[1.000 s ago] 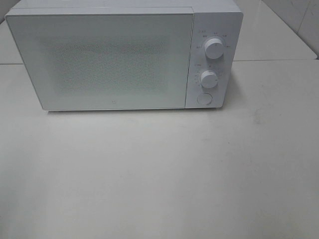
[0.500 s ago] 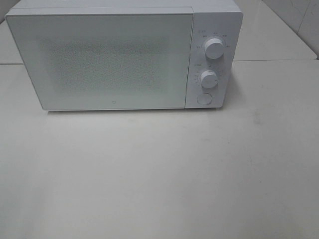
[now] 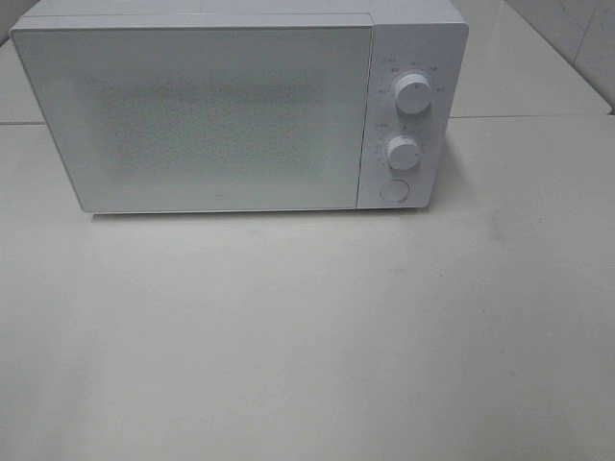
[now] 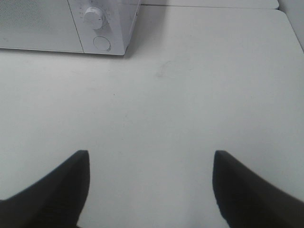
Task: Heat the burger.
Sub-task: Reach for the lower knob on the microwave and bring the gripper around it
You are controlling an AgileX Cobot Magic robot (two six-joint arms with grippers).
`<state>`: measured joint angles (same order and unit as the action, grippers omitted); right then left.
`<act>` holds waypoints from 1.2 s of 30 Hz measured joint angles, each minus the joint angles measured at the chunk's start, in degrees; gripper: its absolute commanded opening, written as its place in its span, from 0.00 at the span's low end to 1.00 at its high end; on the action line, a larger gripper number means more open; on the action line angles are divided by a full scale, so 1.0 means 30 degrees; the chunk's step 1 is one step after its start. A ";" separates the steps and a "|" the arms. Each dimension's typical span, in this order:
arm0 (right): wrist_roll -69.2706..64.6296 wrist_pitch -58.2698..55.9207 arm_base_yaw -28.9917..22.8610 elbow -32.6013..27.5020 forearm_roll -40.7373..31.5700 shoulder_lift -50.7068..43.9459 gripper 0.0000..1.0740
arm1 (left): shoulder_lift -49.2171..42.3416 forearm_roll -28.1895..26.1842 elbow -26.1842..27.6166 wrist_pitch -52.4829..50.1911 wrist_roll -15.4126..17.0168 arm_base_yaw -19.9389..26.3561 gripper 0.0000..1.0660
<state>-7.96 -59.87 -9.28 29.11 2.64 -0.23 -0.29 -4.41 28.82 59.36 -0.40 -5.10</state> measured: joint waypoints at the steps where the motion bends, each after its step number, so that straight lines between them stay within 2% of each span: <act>1: 0.0000 0.0000 0.0000 0.0000 0.0000 0.0000 0.65 | 0.0000 0.0000 0.0000 0.0000 0.0000 0.0000 0.94; 13: -0.0038 0.0458 0.0000 0.0134 0.0000 0.0000 0.65 | 0.0000 0.0000 0.0000 0.0000 0.0000 0.0000 0.94; 20: -0.0038 0.3820 0.0000 0.0248 0.0000 0.0229 0.65 | 0.0000 0.0000 0.0000 0.0000 0.0000 0.0000 0.94; 36: -0.0038 0.9893 0.0000 -0.1165 0.0000 0.5214 0.65 | 0.0000 0.0000 0.0000 0.0000 0.0000 0.0000 0.94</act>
<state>-8.08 -30.19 -9.28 25.61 2.64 15.41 -0.29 -4.41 28.82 59.36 -0.40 -5.10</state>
